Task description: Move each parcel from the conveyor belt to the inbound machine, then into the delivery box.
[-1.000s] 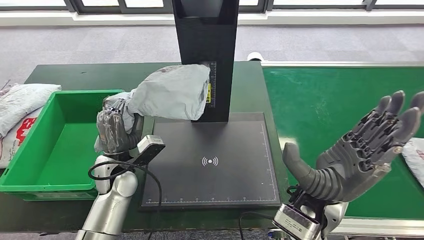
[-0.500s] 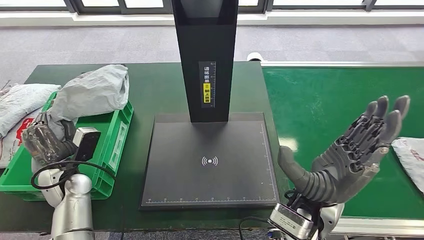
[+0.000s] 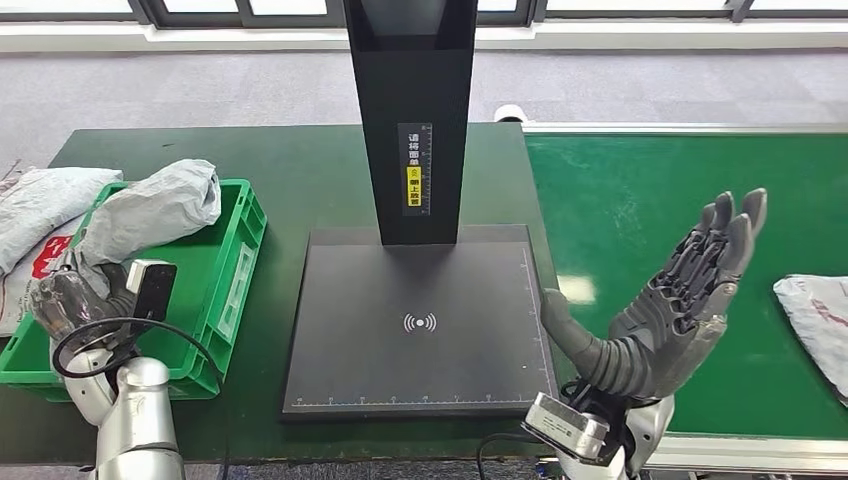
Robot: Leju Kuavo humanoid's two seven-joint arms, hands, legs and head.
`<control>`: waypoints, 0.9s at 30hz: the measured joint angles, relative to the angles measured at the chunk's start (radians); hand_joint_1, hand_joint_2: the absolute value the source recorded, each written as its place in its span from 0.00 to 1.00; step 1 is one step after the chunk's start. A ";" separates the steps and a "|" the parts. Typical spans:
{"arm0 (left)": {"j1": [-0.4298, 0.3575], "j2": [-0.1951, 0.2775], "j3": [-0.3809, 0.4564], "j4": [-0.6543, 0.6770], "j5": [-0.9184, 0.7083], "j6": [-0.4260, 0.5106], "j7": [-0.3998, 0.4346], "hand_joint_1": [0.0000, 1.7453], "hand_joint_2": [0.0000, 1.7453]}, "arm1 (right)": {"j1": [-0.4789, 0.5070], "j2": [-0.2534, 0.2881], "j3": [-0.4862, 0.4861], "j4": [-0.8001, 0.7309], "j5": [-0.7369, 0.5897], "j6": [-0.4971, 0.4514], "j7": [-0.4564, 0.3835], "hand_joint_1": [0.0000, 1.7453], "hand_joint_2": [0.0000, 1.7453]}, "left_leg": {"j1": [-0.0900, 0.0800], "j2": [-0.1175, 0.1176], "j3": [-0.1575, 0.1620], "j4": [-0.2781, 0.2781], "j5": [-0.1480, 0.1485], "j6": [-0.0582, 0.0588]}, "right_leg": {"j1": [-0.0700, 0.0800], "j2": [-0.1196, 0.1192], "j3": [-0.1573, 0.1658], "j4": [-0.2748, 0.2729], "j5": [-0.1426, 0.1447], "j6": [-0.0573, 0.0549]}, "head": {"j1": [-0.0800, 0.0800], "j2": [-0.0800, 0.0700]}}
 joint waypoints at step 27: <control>-0.008 -0.005 0.038 0.013 0.324 0.000 -0.247 0.00 1.00 | -0.005 0.000 -0.002 0.077 -0.006 0.000 0.000 0.00 1.00 | 0.000 0.000 0.001 0.000 0.001 0.000 | 0.000 -0.001 0.001 0.000 0.000 0.000 | 0.000 0.000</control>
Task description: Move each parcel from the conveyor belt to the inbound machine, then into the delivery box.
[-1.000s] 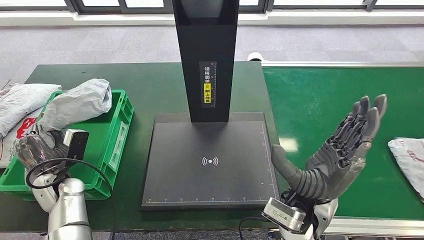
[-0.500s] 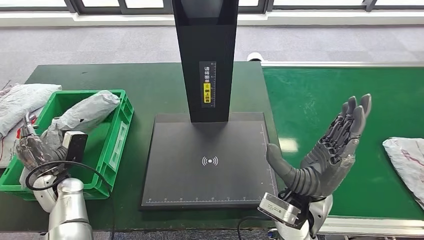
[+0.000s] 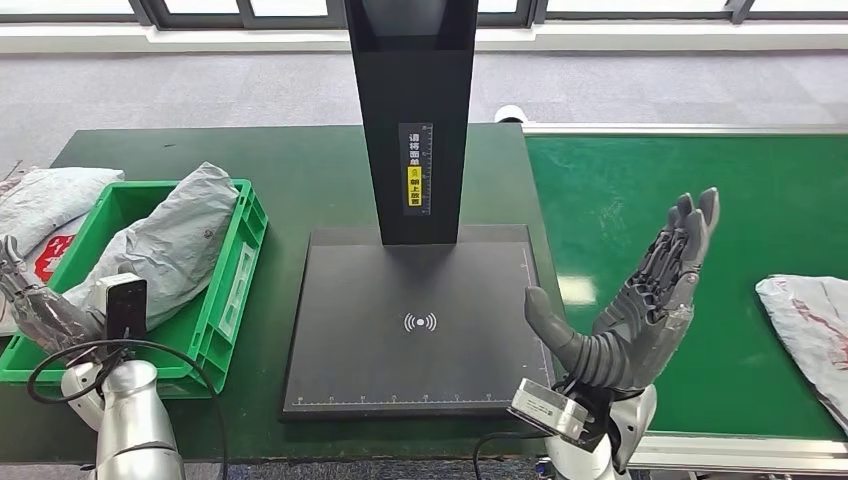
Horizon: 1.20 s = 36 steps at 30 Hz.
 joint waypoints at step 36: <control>0.401 0.065 -0.784 -0.578 0.897 -0.821 -0.008 0.00 1.00 | -0.021 -0.139 -0.462 0.254 0.534 -0.001 0.577 0.00 1.00 | -0.001 0.001 -0.001 0.001 -0.003 0.002 | -0.001 0.000 -0.001 -0.001 0.000 0.001 | 0.000 0.000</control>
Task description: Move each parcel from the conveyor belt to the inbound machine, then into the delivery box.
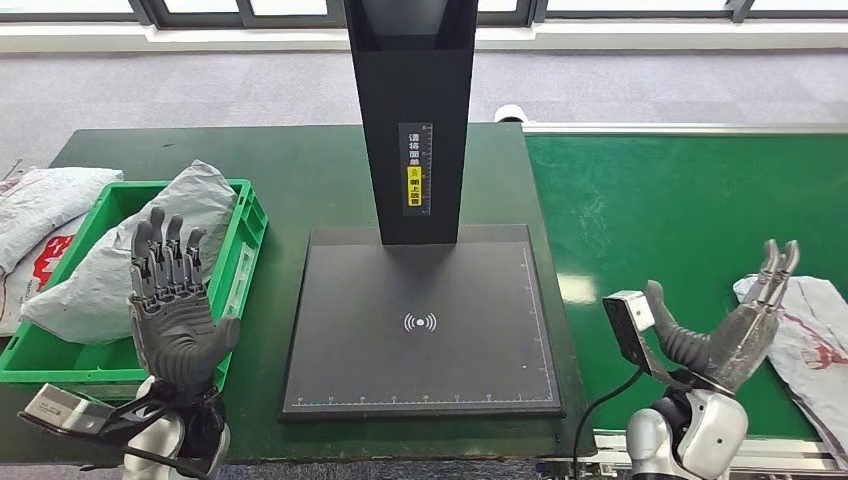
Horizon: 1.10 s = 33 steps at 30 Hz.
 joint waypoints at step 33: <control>-0.026 0.013 -0.043 0.041 0.051 -0.032 0.003 0.00 1.00 | -0.116 -0.387 -0.324 0.792 0.089 0.018 0.263 0.00 1.00 | -0.002 0.001 0.000 0.001 -0.002 0.003 | -0.002 0.000 0.000 0.000 -0.001 0.002 | 0.000 0.000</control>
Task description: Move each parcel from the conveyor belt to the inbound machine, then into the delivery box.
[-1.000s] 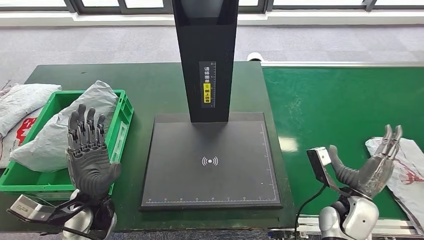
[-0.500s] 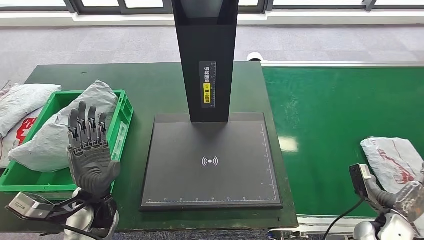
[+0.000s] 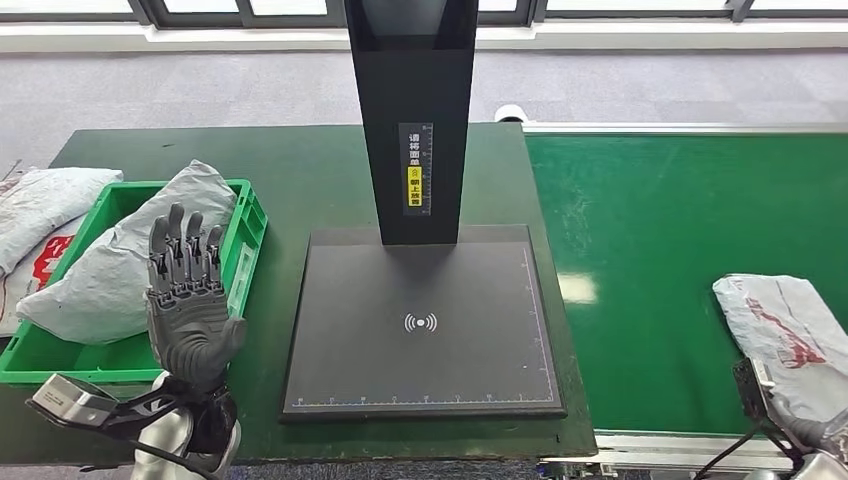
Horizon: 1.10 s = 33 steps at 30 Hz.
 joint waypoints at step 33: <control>0.003 0.003 0.000 0.027 -0.066 0.016 0.000 0.00 1.00 | -0.066 -0.005 -0.018 0.070 -0.092 0.143 -0.154 0.00 1.00 | 0.000 0.000 -0.001 0.000 0.000 0.000 | 0.000 0.000 0.000 0.000 0.000 0.000 | 0.000 0.000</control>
